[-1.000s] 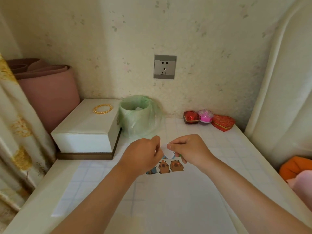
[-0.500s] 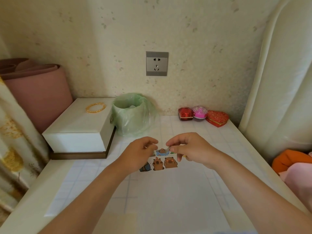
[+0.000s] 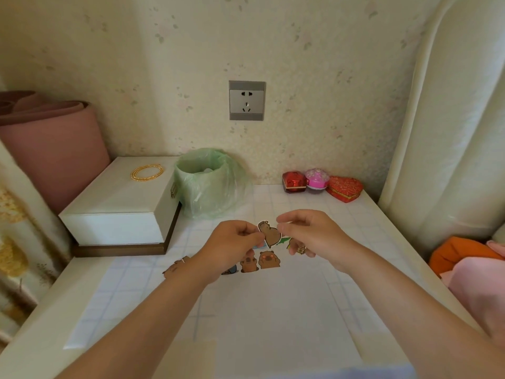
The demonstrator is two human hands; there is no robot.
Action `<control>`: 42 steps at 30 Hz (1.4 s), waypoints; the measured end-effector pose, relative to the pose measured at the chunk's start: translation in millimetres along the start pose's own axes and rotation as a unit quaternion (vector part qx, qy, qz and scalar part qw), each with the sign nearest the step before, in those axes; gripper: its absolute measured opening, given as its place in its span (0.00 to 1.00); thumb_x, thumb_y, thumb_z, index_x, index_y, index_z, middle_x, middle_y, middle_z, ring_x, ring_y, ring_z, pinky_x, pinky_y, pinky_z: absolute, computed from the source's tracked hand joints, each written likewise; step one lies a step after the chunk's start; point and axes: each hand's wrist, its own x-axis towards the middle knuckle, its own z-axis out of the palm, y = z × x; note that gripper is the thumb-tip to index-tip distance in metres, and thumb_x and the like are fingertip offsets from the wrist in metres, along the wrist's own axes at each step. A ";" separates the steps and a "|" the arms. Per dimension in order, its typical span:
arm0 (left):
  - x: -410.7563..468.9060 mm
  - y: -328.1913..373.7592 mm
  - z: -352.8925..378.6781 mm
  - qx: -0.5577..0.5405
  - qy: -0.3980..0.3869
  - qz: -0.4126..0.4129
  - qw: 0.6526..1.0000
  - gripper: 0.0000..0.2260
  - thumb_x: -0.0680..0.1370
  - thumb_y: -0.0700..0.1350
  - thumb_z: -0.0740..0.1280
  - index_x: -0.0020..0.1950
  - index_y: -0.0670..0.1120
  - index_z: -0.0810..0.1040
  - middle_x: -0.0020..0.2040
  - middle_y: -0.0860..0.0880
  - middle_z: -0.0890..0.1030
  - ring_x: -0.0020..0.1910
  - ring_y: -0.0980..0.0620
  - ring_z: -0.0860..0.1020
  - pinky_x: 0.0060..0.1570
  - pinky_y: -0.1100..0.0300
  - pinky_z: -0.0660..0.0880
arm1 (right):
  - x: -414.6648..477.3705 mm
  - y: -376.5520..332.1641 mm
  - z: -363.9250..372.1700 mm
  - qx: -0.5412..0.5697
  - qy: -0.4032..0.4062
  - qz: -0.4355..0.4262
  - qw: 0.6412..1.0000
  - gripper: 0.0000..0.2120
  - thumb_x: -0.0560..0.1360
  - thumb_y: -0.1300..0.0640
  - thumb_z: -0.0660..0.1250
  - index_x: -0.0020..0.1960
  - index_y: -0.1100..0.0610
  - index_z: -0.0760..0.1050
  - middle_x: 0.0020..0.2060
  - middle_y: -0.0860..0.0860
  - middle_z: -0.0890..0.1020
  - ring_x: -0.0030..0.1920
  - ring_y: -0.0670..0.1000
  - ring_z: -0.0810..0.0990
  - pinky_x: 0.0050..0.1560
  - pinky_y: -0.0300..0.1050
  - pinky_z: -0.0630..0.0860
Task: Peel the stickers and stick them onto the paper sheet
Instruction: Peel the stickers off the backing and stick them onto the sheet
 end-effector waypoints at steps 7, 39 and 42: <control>1.2 2.0 16.5 -0.006 0.015 0.024 1.000 0.05 0.76 0.41 0.70 0.41 0.46 0.84 0.42 0.46 0.86 0.30 0.55 0.78 0.32 0.60 0.73 | -3.6 7.5 -6.8 0.003 0.048 0.017 0.999 0.03 0.77 0.58 0.71 0.50 0.56 0.83 0.42 0.58 0.85 0.29 0.47 0.78 0.28 0.40 0.63; 15.0 -30.0 24.7 0.455 -0.058 0.145 0.877 0.26 0.73 0.59 0.71 0.70 0.56 0.73 0.66 0.56 0.71 0.64 0.52 0.65 0.63 0.52 0.68 | 9.6 45.1 -2.2 -0.146 0.102 0.152 0.972 0.10 0.71 0.54 0.75 0.39 0.61 0.85 0.20 0.47 0.76 0.23 0.48 0.69 0.27 0.38 0.65; 16.3 -30.7 25.4 0.455 -0.060 0.148 0.876 0.26 0.73 0.59 0.72 0.70 0.56 0.73 0.66 0.56 0.71 0.65 0.52 0.65 0.63 0.52 0.68 | 12.8 49.0 0.4 -0.168 0.109 0.134 0.971 0.09 0.69 0.54 0.75 0.39 0.60 0.86 0.30 0.53 0.80 0.27 0.49 0.71 0.32 0.41 0.66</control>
